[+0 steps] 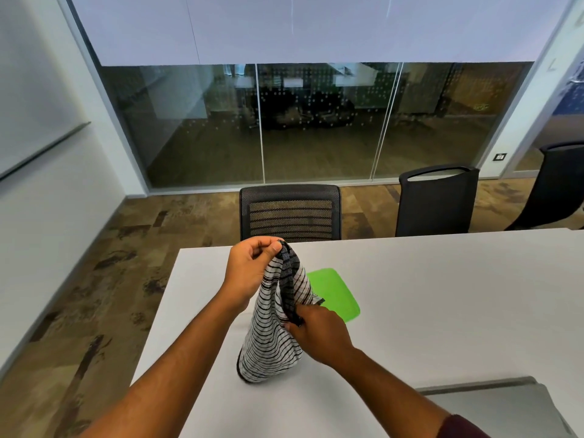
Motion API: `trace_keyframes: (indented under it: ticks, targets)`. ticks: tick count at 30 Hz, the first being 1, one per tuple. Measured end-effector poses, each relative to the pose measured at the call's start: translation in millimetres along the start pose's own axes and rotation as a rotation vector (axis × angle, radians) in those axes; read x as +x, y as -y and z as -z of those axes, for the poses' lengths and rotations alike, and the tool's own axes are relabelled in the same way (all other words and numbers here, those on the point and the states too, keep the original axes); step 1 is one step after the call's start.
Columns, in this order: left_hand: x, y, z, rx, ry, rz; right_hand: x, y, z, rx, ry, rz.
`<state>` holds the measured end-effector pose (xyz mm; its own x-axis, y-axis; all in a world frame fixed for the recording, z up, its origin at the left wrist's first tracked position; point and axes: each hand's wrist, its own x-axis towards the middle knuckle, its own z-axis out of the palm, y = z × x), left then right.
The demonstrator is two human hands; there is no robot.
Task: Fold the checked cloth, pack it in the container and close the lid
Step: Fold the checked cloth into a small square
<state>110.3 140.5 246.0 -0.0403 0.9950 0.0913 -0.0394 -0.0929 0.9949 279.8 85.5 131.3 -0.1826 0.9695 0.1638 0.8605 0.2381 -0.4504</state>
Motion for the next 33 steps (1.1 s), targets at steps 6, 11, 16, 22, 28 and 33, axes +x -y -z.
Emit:
trace_keyframes:
  ticks: [6, 11, 16, 22, 28, 33]
  targets:
    - [-1.0, -1.3, 16.3, 0.021, -0.035, -0.007, -4.6, -7.3, 0.0, 0.213, 0.011, -0.071]
    - [3.9, 7.3, 44.1, 0.037, -0.155, 0.01, 1.2, -22.6, 18.3, 0.574, -0.113, -0.157]
    - [6.2, 18.8, 64.5, 0.089, -0.209, 0.006, 16.4, -34.0, 44.0, 0.483, -0.24, -0.132]
    - [4.9, 14.6, 63.5, 0.133, -0.221, -0.029, 36.7, -35.0, 75.4, 0.436, -0.31, -0.085]
    - [8.8, 13.9, 62.1, 0.163, -0.286, -0.061, 49.9, -31.2, 123.0, 0.253, -0.427, 0.104]
    - [12.1, 12.6, 55.9, 0.103, -0.346, -0.079, 59.9, -14.3, 152.5, 0.262, -0.357, 0.201]
